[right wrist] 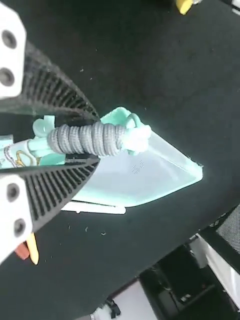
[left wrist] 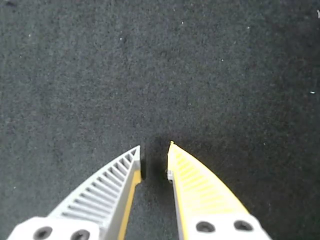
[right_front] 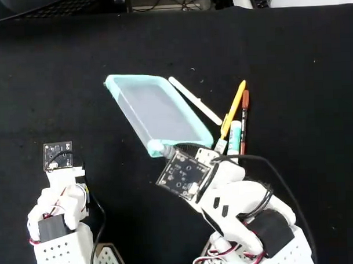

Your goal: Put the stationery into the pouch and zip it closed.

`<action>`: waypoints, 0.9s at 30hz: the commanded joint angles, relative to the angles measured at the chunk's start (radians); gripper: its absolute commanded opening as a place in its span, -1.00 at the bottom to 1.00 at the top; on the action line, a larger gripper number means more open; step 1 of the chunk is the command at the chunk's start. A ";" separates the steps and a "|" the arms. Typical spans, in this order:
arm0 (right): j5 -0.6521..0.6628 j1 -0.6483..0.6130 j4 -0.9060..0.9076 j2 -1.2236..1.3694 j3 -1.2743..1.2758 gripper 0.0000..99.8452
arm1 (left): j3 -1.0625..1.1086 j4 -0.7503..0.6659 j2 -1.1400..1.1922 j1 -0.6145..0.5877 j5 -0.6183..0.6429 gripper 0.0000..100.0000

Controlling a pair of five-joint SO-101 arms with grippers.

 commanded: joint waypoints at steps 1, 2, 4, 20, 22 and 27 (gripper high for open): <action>-0.069 -0.018 -0.094 -0.010 0.015 -0.98 | 0.016 -0.196 0.003 -0.008 -0.011 -0.78; -0.081 -0.018 -0.133 -0.010 0.042 -0.98 | 0.016 -0.287 0.003 -0.010 -0.011 -0.78; -0.097 -0.017 -0.209 -0.010 0.099 -0.98 | 0.008 -0.439 0.003 0.001 -0.005 -0.78; -0.117 -0.143 -0.503 0.298 0.099 -0.98 | -0.117 -0.465 0.015 0.160 0.173 -0.60; -0.115 -0.138 -0.545 0.377 0.101 -0.98 | -0.113 -0.445 0.014 0.197 0.216 -0.59; -0.115 -0.129 -0.559 0.463 0.102 -0.98 | -0.214 -0.264 0.006 0.266 0.221 -0.59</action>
